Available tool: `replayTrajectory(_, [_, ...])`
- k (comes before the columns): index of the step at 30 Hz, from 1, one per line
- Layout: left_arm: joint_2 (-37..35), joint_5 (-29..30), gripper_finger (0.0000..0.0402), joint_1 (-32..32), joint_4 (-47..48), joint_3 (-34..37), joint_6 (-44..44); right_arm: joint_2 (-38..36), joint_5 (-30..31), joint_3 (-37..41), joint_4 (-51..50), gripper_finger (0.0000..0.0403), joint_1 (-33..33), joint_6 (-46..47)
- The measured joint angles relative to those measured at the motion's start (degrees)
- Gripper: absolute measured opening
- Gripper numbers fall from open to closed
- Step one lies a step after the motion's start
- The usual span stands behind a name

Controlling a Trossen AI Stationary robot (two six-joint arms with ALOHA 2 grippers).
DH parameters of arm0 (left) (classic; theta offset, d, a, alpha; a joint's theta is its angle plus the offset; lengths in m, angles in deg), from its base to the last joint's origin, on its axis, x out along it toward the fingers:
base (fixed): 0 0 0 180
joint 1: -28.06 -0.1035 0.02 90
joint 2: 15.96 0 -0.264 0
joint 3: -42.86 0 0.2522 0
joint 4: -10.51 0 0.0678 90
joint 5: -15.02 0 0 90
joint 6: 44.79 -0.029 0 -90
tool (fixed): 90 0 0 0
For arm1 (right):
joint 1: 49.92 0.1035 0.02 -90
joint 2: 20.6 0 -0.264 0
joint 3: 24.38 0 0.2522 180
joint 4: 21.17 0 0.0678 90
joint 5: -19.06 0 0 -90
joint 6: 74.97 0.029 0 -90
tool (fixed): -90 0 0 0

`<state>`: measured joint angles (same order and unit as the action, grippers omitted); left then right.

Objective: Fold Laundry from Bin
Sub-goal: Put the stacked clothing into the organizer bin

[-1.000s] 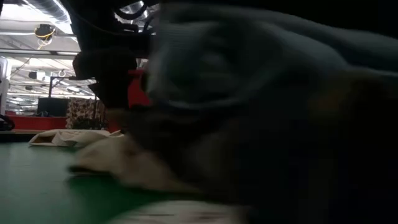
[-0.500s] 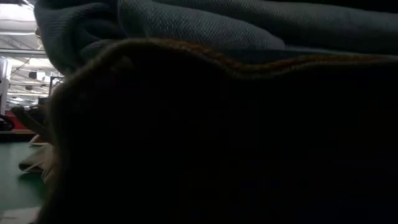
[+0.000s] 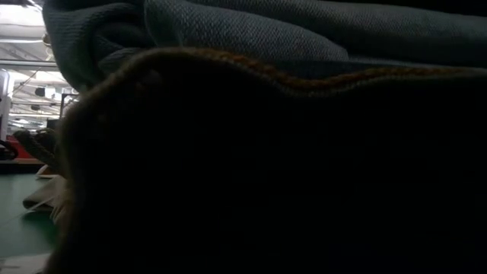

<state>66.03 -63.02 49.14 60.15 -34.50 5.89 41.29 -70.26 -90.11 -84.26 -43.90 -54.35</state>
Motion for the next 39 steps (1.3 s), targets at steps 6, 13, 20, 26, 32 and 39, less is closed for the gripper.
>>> replayTrajectory(6, [0.48,3.24,0.0108,0.26,-17.56,-0.05,-1.61,-4.33,2.31,7.80,6.12,0.0184,0.00,3.54])
replayTrajectory(13, [4.62,4.86,0.0108,0.26,-26.22,-0.05,-6.14,-3.75,2.78,19.12,21.94,0.0184,-0.04,9.27])
replayTrajectory(20, [9.66,4.91,0.0108,0.26,-27.57,-0.05,-5.91,-1.24,4.30,26.32,33.63,0.0184,-0.02,14.83])
replayTrajectory(26, [10.64,4.98,0.0108,-0.17,-27.68,-0.03,-6.25,4.37,12.35,29.00,36.86,0.0184,-0.02,18.63])
replayTrajectory(32, [10.04,3.89,0.0108,-0.35,-27.45,-0.05,-6.27,11.64,14.86,29.20,41.91,0.0184,-0.02,19.68])
replayTrajectory(39, [10.13,3.97,0.0108,-0.89,-25.99,-0.03,-2.70,18.02,16.30,29.16,51.64,0.0184,0.02,19.69])
